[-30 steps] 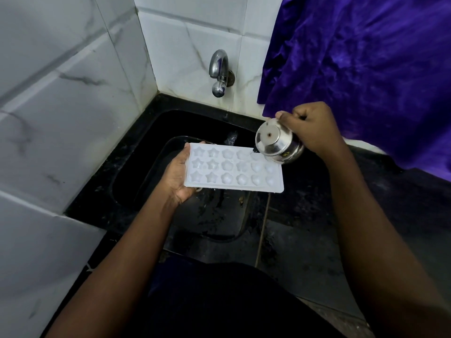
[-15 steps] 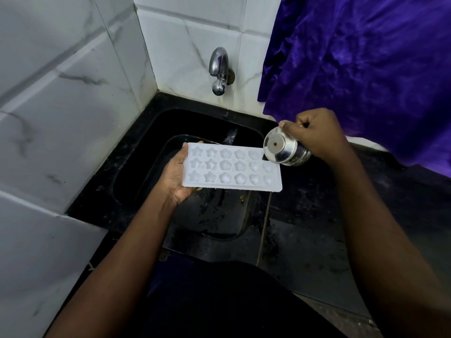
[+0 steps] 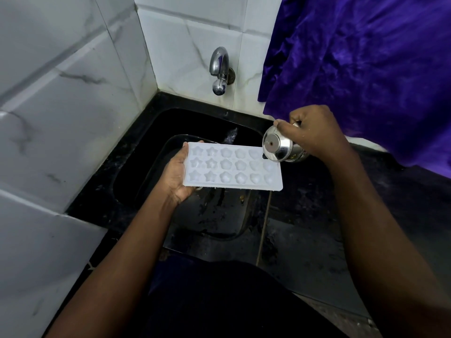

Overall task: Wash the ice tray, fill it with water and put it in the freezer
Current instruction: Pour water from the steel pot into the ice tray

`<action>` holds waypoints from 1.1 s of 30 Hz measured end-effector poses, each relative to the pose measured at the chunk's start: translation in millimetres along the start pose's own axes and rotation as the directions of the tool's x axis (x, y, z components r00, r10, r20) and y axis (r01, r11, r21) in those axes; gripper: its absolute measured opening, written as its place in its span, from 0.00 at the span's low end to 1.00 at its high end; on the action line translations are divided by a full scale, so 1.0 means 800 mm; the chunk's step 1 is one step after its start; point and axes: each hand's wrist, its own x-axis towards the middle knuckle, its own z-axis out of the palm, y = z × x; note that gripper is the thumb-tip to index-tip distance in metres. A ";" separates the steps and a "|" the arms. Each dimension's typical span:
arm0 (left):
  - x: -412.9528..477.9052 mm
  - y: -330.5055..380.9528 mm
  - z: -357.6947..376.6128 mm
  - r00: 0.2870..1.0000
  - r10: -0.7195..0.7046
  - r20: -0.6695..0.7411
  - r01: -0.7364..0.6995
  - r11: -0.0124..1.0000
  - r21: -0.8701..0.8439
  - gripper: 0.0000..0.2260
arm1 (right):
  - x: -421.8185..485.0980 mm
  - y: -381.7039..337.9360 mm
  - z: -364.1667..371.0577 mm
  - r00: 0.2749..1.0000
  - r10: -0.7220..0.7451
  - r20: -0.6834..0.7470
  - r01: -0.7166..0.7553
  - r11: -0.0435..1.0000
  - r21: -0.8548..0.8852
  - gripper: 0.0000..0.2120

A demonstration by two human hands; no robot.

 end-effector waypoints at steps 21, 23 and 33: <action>-0.001 0.006 0.008 0.999 0.022 -0.033 -0.022 1.000 0.014 0.25 | -0.021 0.064 -0.012 0.978 0.189 -0.087 -0.161 0.952 0.261 0.26; -0.002 0.006 0.008 0.999 0.028 -0.026 -0.028 0.999 0.022 0.22 | -0.023 0.060 -0.009 0.984 0.165 -0.065 -0.150 0.969 0.198 0.26; 0.000 0.007 0.007 1.000 0.017 -0.014 -0.016 0.999 0.040 0.22 | -0.019 0.035 -0.004 0.997 0.038 -0.065 -0.036 0.999 0.027 0.27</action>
